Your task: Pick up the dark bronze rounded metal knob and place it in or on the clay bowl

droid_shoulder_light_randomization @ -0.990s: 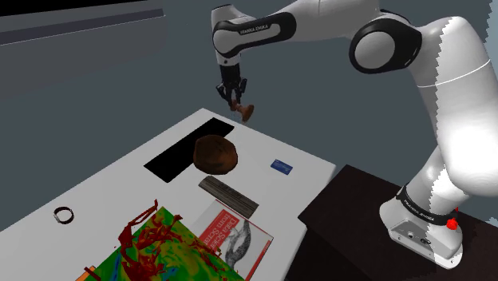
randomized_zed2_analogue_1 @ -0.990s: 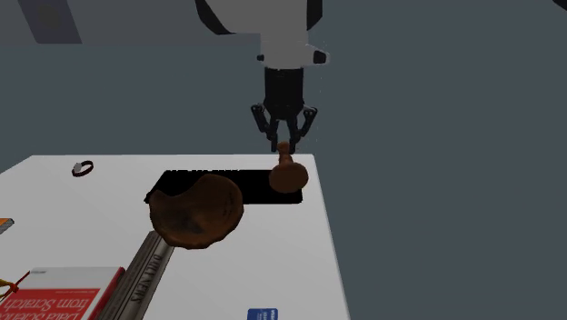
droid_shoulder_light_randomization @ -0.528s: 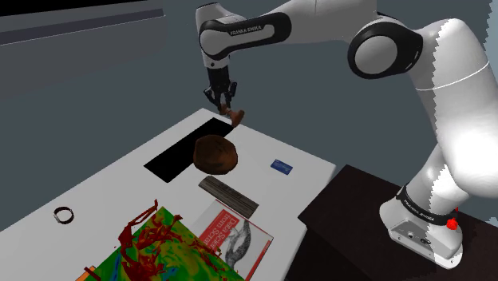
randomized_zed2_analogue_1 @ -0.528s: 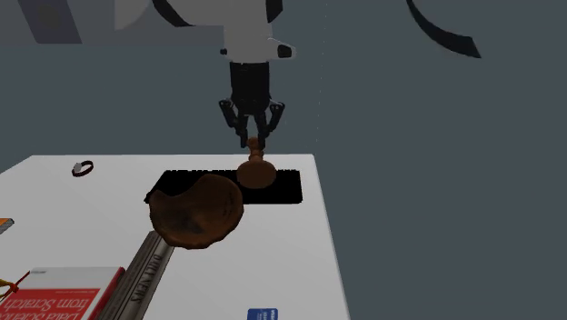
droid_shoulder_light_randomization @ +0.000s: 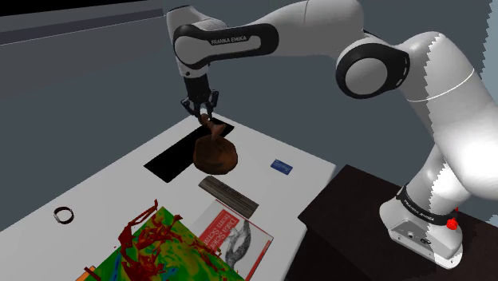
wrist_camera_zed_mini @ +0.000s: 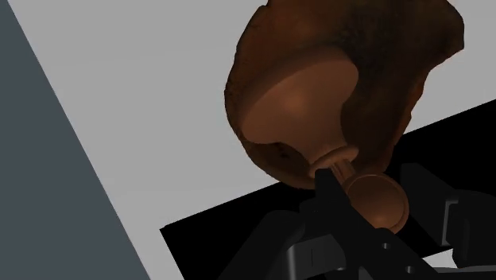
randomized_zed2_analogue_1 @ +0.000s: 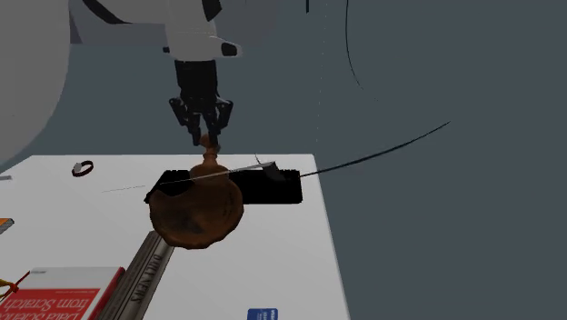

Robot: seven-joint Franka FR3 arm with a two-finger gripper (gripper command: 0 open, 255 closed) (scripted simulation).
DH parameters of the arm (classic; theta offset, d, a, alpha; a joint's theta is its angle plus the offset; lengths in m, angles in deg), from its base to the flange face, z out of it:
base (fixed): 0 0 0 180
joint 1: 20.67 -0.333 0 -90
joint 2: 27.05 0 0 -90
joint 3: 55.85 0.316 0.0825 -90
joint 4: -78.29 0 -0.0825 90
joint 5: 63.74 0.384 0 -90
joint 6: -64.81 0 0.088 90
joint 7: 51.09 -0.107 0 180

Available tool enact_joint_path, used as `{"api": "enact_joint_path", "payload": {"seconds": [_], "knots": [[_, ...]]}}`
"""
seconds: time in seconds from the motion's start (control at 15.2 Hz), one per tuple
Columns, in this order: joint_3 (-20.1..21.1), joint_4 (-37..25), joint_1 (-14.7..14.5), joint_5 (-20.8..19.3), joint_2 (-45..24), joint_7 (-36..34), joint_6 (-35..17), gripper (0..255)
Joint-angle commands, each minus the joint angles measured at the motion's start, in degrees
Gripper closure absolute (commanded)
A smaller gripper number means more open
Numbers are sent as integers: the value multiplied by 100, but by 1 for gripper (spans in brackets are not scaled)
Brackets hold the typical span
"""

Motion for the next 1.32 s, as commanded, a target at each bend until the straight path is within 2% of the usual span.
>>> {"api": "enact_joint_path", "payload": {"seconds": [0.0,0.07,0.99,1.25], "knots": [[28,-273,-208,-10,-143,-209,125,255],[35,-632,-334,-21,-342,-310,281,255],[25,390,-276,-35,-407,-319,-801,255],[25,390,-276,-35,-407,-319,-801,255]]}}
